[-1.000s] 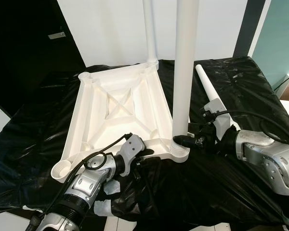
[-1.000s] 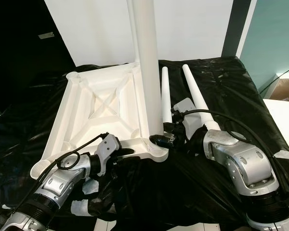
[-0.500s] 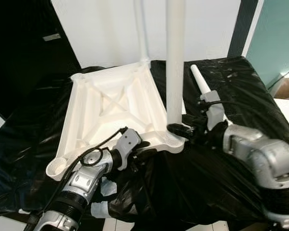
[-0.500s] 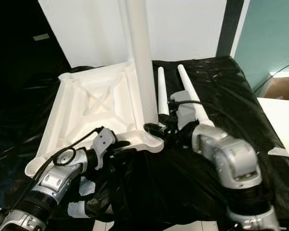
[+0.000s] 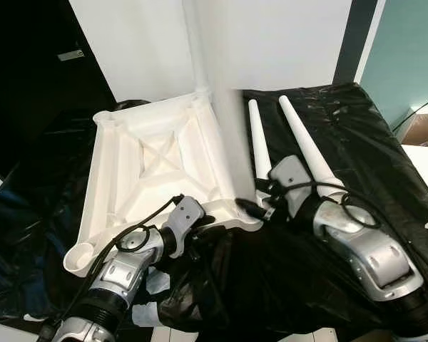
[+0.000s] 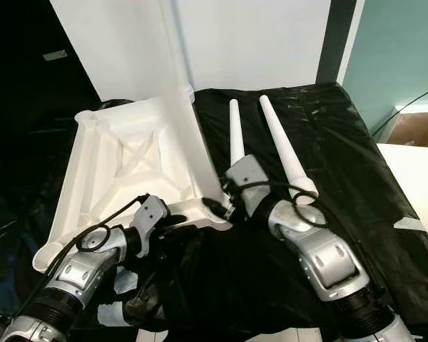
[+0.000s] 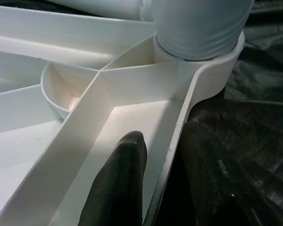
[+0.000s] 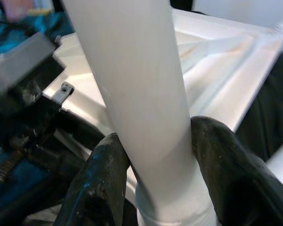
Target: Building children table
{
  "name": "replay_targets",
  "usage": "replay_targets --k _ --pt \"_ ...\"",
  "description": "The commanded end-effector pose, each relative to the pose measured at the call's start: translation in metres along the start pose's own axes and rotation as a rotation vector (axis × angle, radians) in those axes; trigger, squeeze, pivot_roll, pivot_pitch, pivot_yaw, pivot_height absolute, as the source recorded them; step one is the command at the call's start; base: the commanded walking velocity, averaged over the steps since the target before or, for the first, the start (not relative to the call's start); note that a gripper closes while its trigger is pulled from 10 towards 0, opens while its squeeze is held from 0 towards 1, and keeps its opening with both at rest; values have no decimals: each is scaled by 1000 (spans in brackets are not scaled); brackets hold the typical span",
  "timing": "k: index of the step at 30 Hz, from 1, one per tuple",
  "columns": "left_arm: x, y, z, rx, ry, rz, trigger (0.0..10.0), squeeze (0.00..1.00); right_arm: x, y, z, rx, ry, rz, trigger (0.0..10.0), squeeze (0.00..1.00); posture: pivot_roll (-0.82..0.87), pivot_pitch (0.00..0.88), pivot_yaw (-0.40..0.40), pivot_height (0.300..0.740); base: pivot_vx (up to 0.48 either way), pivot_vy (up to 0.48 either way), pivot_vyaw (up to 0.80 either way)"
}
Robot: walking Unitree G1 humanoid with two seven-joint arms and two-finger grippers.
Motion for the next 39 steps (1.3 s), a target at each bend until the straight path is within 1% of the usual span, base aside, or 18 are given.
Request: replay_targets --k 1,4,6,10,14,15,16,17,18,20,21,23,24,27,29,30,33,39 --pt "-4 4 1 -15 -8 3 10000 0 -27 -24 -2 115 -92 9 10000 0 3 0 96 740 0 0 0" --pt "-4 4 1 -11 -5 2 10000 0 -36 -25 -9 122 -120 9 10000 0 1 0 95 740 0 0 0" --pt "-4 4 1 -11 -5 2 10000 0 -36 -25 -9 122 -120 9 10000 0 1 0 95 740 0 0 0" --pt "-5 5 1 -14 -7 4 10000 0 -43 -20 -14 71 -141 84 10000 0 -9 0 100 740 0 0 0" --pt "-6 5 1 -15 -8 4 10000 0 -44 -19 -15 61 -136 90 10000 0 -14 0 104 740 0 0 0" --pt "-5 4 2 -16 -8 7 10000 0 -45 -15 -18 41 -131 118 10000 0 -16 0 107 740 0 0 0" --pt "-5 4 2 -16 -8 7 10000 0 -45 -15 -18 41 -131 118 10000 0 -16 0 107 740 0 0 0" --pt "-5 4 2 -17 -8 9 10000 0 -46 -12 -21 22 -127 158 10000 0 -15 0 108 740 0 0 0" --pt "-5 4 2 -17 -8 9 10000 0 -46 -12 -21 22 -127 158 10000 0 -15 0 108 740 0 0 0" --pt "-5 3 1 -18 -10 12 10000 0 -47 -5 -28 -23 -114 255 10000 0 -21 0 112 740 0 0 0" --pt "-5 3 1 -18 -10 12 10000 0 -47 -5 -28 -23 -114 255 10000 0 -21 0 112 740 0 0 0" --pt "-5 3 1 -20 -14 15 10000 0 -44 -1 -32 -50 -86 326 10000 0 -24 0 113 740 0 0 0" --pt "-5 3 1 -20 -14 15 10000 0 -44 -1 -32 -50 -86 326 10000 0 -24 0 113 740 0 0 0" --pt "-5 3 2 -25 -15 17 10000 0 -35 4 -32 -74 -39 422 10000 0 -31 0 114 740 0 0 0" --pt "-5 3 2 -25 -15 17 10000 0 -35 4 -32 -74 -39 422 10000 0 -31 0 114 740 0 0 0" --pt "-5 3 3 -27 -15 18 10000 0 -32 6 -32 -81 -22 452 10000 0 -31 0 114 740 0 0 0" --pt "-4 4 4 -31 -13 18 10000 0 -26 9 -32 -88 2 481 10000 0 -36 0 113 740 0 0 0" --pt "-5 5 5 -36 -15 17 10000 0 -17 13 -33 -81 39 477 10000 0 -40 0 111 740 0 0 0"
Point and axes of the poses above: a point about 5 cm out from each wrist's last joint towards the gripper, its own z axis pointing out of the wrist towards the gripper, its own x axis along the axis of the wrist's last joint, y = z × x, the point moved 2 cm from there along z, pointing out of the wrist towards the gripper, and after that the axes turned 12 degrees about -z, right-handed, at the moved point
